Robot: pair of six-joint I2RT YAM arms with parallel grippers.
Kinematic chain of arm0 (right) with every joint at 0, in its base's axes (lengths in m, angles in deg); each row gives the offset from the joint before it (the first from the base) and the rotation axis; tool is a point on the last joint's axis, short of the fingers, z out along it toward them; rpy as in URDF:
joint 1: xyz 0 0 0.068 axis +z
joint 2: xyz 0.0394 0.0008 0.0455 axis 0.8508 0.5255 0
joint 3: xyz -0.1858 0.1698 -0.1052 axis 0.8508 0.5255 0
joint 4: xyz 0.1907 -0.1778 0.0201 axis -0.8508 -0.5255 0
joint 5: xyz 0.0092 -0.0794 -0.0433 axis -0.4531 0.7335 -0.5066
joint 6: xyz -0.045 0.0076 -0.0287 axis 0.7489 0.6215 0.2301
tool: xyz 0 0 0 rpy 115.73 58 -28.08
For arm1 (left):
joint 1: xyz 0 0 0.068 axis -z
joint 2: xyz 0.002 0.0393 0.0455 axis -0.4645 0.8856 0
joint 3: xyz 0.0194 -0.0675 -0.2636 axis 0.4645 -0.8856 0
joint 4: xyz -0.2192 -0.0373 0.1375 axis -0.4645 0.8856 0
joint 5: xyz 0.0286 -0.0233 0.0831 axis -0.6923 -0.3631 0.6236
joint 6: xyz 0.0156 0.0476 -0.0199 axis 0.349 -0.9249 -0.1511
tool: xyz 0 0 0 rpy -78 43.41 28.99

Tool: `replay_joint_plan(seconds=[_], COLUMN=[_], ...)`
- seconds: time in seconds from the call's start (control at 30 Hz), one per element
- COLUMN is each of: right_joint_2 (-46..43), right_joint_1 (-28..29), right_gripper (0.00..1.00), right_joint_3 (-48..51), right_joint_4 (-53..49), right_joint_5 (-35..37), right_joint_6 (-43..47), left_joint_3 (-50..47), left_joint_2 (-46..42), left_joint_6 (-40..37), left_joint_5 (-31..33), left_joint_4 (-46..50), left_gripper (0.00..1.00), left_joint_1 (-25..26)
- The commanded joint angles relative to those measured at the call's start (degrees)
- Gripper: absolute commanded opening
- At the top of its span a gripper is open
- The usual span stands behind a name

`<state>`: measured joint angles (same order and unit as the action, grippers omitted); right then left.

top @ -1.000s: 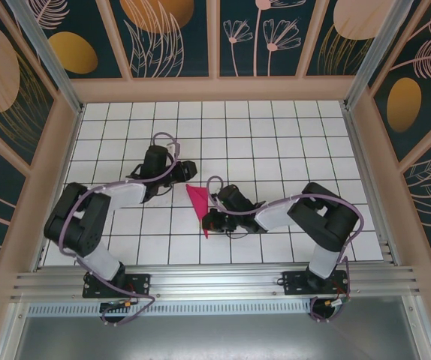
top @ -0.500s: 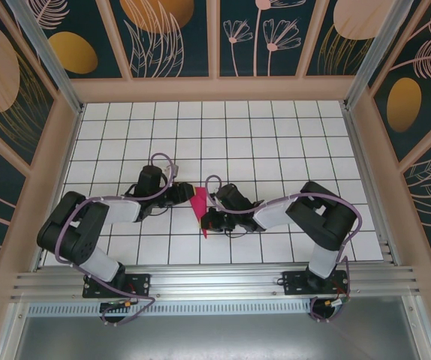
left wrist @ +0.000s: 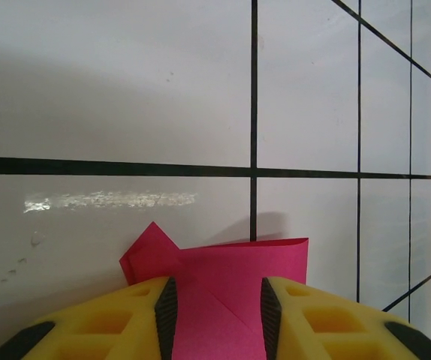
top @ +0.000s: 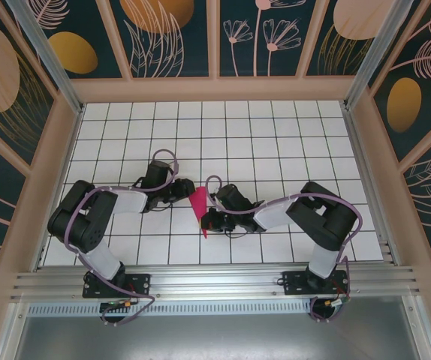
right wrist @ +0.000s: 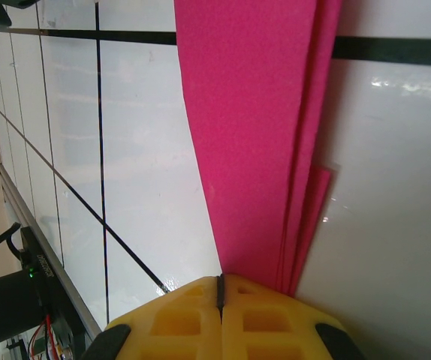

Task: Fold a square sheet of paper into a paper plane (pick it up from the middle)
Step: Fold the wing for the fifth time at the center of the table, then move the paper plane to the center of the table.

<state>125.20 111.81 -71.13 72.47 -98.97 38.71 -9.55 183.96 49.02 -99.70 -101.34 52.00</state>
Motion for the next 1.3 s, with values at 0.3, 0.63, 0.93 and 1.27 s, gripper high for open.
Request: replay_joint_plan(seconds=[0.3,0.63,0.93,1.27], right_joint_2=[-2.68,-19.04,-13.27,-9.47], right_joint_1=[1.20,-3.45,-6.78,-6.68], right_gripper=[0.03,0.37,0.37,0.37], right_joint_3=[-3.33,2.69,0.76,0.22], right_joint_4=[-14.43,-12.52,-10.43,-8.31], right_joint_5=[4.57,17.55,13.15,12.80], right_joint_6=[5.61,3.28,6.35,5.98], left_joint_3=[5.86,-3.32,2.89,9.05], left_joint_2=[-7.95,-19.53,-13.87,-7.12], left_joint_6=[-0.64,6.51,7.86,8.60], left_joint_5=[10.01,3.70,10.47,15.47], left_joint_4=[9.03,9.00,19.20,27.69], left_gripper=[0.53,0.67,0.72,0.72], left_joint_1=[-1.11,-0.44,6.08,8.73])
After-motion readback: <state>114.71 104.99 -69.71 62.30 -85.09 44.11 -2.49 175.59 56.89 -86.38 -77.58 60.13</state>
